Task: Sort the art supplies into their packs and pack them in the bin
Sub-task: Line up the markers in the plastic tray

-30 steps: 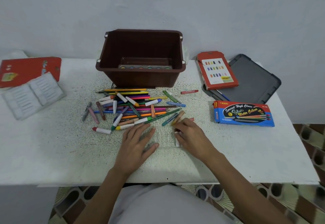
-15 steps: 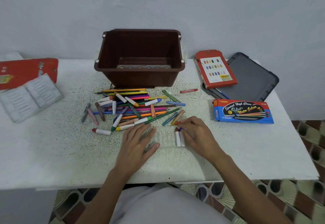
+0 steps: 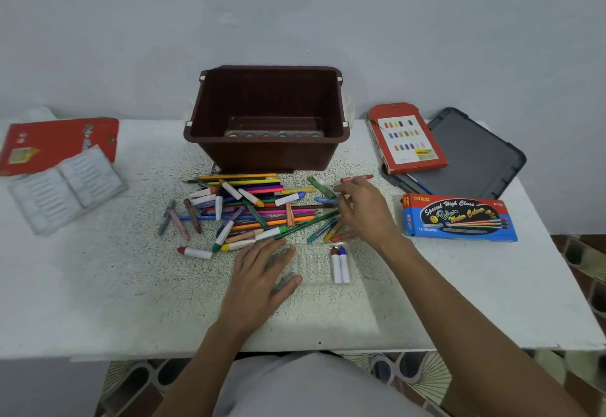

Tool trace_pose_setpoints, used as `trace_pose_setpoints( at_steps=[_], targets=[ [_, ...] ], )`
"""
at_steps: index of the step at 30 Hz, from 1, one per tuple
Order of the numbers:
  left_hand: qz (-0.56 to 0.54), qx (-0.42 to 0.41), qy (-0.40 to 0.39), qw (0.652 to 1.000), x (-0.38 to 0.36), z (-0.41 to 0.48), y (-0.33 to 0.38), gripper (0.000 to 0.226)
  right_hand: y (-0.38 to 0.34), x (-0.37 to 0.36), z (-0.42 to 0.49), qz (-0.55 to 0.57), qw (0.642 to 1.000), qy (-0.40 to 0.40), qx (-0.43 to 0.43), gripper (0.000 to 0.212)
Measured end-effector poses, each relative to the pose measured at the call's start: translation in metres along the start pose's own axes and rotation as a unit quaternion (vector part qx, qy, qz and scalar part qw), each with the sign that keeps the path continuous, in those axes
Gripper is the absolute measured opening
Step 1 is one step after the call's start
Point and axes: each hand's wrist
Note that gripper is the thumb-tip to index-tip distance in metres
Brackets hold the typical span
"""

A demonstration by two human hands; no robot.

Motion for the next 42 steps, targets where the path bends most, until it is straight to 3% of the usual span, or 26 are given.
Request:
trace_pose_setpoints(
  at_steps=[9, 16, 22, 26, 28, 36, 42],
  targets=[
    [0.002, -0.001, 0.007, 1.0, 0.0, 0.0, 0.001, 0.05, -0.031, -0.027, 0.024, -0.067, 0.989, -0.082, 0.106, 0.031],
    [-0.002, 0.004, 0.003, 1.0, 0.002, 0.0, 0.001, 0.05, -0.029, -0.043, 0.027, -0.086, 0.989, -0.06, 0.108, 0.026],
    [-0.002, 0.003, 0.006, 1.0, 0.004, 0.0, 0.002, 0.049, -0.026, -0.022, 0.016, 0.123, 0.988, -0.09, -0.009, 0.012],
    [0.002, 0.003, 0.002, 1.0, 0.004, 0.0, 0.001, 0.05, -0.023, 0.003, -0.005, 0.253, 0.959, -0.104, -0.068, 0.029],
    [0.003, 0.001, 0.005, 1.0, 0.004, 0.0, 0.001, 0.049, -0.018, 0.011, -0.016, 0.287, 0.947, -0.111, -0.09, 0.028],
    [0.011, 0.005, -0.002, 1.0, 0.004, 0.001, 0.002, 0.051, 0.008, 0.024, -0.047, 0.294, 0.937, -0.164, -0.094, 0.01],
    [0.015, 0.01, -0.015, 1.0, 0.003, 0.001, 0.002, 0.051, 0.015, 0.014, -0.055, 0.271, 0.938, -0.2, -0.082, 0.018]
  ],
)
Point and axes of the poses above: each hand's wrist, its own z-axis towards the middle knuckle, its own x-axis out of the back of the hand, y = z × x, and after that the axes turned 10 degrees about -x, right-handed
